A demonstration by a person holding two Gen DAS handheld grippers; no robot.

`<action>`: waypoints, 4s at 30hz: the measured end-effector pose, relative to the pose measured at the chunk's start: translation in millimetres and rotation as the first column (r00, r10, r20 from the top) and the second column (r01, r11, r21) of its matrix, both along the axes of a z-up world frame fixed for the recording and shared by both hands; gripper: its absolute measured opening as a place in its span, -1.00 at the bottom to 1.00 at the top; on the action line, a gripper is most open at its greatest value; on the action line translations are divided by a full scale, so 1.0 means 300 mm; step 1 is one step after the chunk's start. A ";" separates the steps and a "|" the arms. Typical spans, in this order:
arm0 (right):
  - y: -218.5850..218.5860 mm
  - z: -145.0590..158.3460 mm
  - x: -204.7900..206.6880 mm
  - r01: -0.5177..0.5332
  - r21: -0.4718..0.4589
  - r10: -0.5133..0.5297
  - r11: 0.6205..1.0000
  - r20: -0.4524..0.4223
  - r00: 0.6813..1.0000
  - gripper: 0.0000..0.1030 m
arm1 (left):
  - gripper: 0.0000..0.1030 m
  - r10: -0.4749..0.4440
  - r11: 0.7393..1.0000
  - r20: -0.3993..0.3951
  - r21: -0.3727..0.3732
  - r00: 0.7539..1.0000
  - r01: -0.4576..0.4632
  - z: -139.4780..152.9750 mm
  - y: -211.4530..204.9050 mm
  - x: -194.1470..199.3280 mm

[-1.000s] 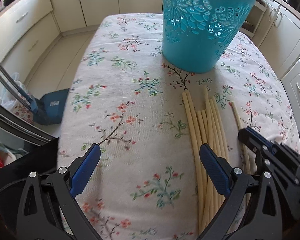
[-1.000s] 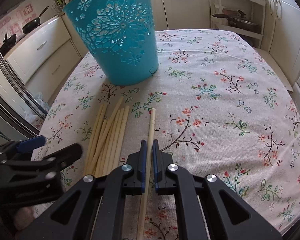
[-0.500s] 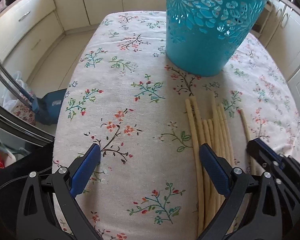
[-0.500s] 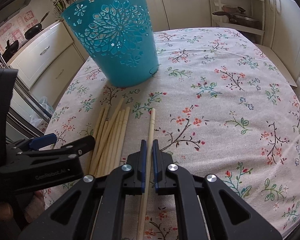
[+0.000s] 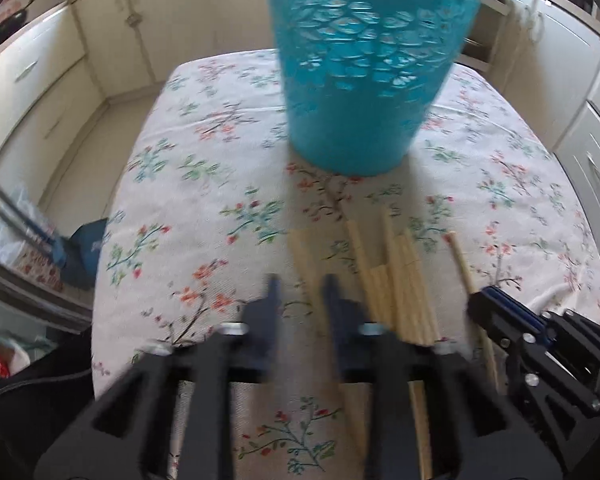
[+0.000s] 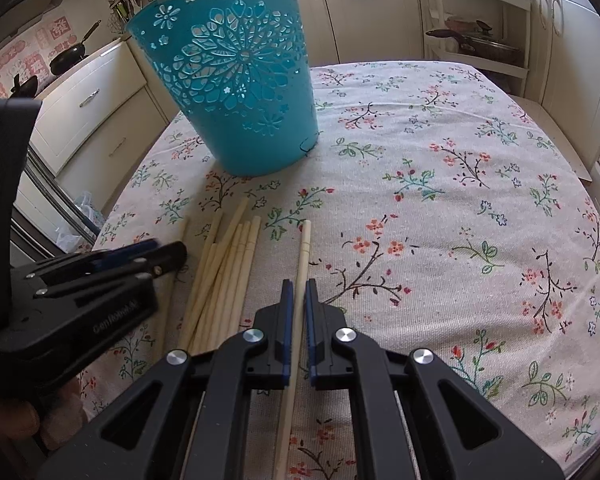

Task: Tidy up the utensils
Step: 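Close the left gripper on one chopstick while the right gripper grips another chopstick, then lift the chopstick with the left gripper and drop it into the teal basket, then lift the chopstick with the right gripper and drop it into the basket, then bring both grippers back down beside the chopstick bundle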

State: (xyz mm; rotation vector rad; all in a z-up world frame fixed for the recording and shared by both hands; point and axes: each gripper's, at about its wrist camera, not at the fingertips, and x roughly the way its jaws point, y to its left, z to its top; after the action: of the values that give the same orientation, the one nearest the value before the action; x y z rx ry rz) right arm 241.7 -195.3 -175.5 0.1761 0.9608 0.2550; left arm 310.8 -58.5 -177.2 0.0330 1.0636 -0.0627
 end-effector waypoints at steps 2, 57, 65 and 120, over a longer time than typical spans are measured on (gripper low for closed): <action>0.000 0.000 0.000 0.001 0.002 -0.001 1.000 0.002 1.000 -0.87 | -0.90 -0.023 1.000 -0.020 -0.019 1.000 0.023 0.005 0.000 0.008; 0.054 0.006 -0.022 -0.015 -0.144 0.024 0.989 0.060 0.998 -0.89 | 0.50 0.107 0.994 0.552 -0.046 0.827 -0.098 0.474 0.159 -0.058; -0.134 0.295 -0.066 0.056 0.205 -0.099 0.977 0.207 0.973 -0.89 | 0.59 0.161 0.986 0.500 -0.051 0.851 -0.156 0.338 0.293 -0.070; 0.034 0.138 -0.053 0.101 0.067 -0.110 0.993 0.145 0.983 -0.37 | 0.74 0.195 0.978 0.404 -0.154 0.894 -0.143 0.230 0.328 -0.034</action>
State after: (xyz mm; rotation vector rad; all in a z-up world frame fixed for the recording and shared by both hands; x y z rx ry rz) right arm 225.7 -185.1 -134.1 0.2580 0.7936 0.1964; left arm 300.6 39.9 -108.2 -0.1511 0.6273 0.0383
